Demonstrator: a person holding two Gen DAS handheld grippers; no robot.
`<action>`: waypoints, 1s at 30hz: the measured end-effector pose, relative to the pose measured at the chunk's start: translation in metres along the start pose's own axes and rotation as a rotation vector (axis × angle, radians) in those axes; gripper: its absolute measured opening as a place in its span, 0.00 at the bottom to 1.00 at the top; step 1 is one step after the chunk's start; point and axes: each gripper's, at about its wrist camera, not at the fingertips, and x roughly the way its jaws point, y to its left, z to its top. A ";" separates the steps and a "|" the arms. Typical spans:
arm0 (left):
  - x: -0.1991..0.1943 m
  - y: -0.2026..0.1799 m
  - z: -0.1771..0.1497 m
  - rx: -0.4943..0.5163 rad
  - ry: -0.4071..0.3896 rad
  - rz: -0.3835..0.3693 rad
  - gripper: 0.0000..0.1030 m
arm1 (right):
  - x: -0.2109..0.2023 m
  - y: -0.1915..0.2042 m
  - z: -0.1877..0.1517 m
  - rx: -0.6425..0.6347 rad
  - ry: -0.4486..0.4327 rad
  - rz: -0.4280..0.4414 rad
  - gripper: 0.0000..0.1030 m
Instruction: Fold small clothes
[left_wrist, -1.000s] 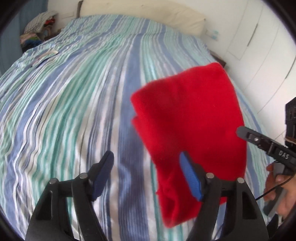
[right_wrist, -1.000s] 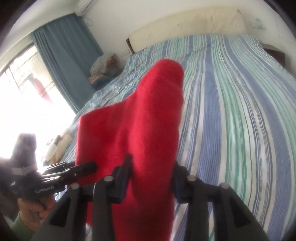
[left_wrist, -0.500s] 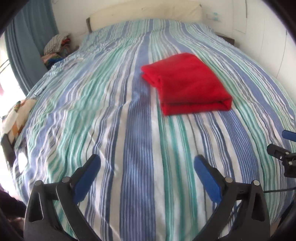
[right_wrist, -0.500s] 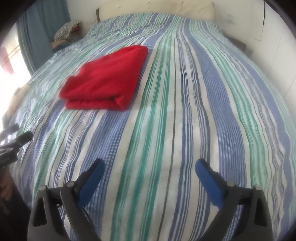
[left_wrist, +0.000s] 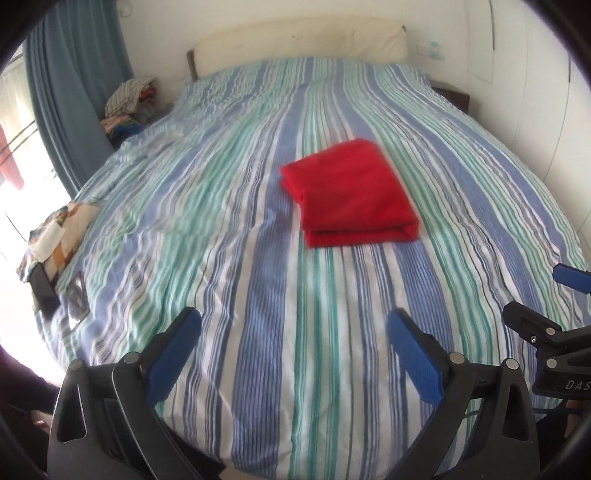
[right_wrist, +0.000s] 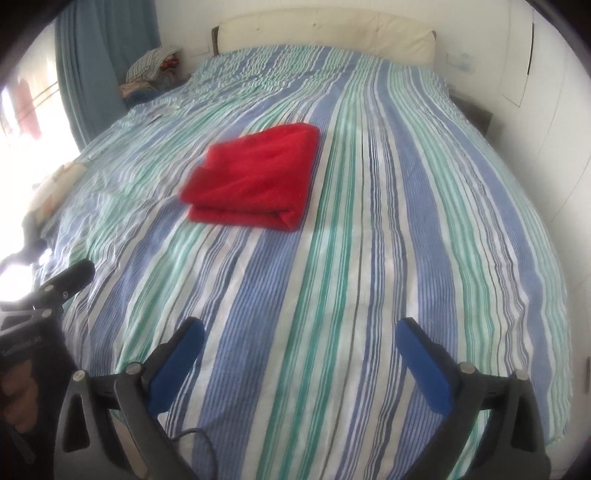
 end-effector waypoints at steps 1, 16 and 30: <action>-0.003 -0.001 0.000 0.003 0.000 0.002 0.98 | -0.005 0.001 0.001 0.002 -0.004 0.005 0.99; -0.026 0.004 0.013 -0.034 0.032 -0.032 1.00 | -0.049 0.014 0.010 -0.002 -0.007 0.017 0.99; -0.041 0.013 0.024 -0.059 0.014 -0.037 1.00 | -0.077 0.030 0.026 -0.045 -0.072 -0.026 0.99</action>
